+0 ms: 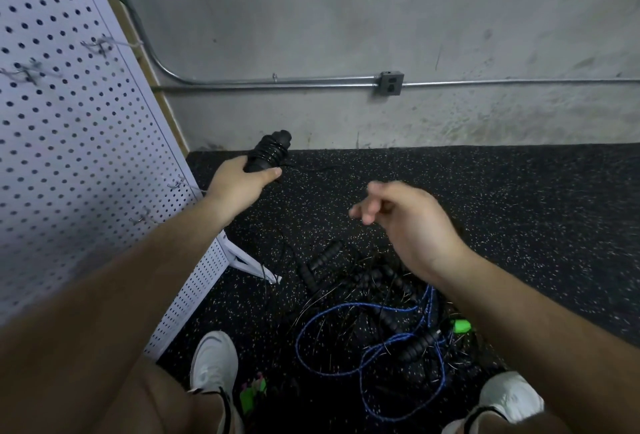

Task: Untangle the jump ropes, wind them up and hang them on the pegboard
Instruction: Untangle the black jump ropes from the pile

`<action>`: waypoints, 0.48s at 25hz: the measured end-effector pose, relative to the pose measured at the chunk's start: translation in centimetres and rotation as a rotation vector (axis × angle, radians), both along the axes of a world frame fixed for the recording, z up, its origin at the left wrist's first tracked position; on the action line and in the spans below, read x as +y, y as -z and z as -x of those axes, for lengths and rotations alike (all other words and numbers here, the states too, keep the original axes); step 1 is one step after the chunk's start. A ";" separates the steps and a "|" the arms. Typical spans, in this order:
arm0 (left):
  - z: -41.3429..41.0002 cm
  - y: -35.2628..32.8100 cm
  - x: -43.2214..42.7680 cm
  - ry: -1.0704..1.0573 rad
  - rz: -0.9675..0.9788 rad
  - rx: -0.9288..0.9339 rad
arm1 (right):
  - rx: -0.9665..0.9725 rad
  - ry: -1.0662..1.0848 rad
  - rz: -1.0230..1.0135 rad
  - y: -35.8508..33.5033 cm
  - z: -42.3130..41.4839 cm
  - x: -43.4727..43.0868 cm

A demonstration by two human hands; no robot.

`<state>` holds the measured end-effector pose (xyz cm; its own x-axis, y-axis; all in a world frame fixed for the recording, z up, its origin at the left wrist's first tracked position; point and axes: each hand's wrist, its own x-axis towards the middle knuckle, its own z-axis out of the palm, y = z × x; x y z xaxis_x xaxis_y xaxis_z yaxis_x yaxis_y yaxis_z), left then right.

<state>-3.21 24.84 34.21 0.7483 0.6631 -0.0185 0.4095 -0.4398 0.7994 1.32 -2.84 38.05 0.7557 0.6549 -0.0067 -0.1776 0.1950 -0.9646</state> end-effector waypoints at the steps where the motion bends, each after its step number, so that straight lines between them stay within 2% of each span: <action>1: 0.0 0.3 -0.2 0.027 -0.039 0.038 | -0.100 -0.026 0.133 -0.1 0.4 0.1; 4: -0.1 1.1 -0.8 0.097 -0.152 0.151 | -0.121 -0.036 0.491 -0.5 0.5 0.0; 5: -0.2 1.2 -1.1 0.118 -0.191 0.176 | -0.188 -0.025 0.621 -0.5 0.4 -0.2; 9: -0.5 1.3 -2.2 0.169 -0.207 0.165 | -0.884 -0.098 1.259 -0.7 0.7 -0.7; 12: -0.7 1.1 -2.4 0.170 -0.137 0.132 | -1.048 -0.152 1.464 0.1 1.1 -0.5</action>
<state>-2.50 22.46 33.11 0.8461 0.5314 -0.0419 0.4174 -0.6116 0.6721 0.19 -3.35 37.96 0.7658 0.6139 -0.1916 0.6199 -0.7839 -0.0338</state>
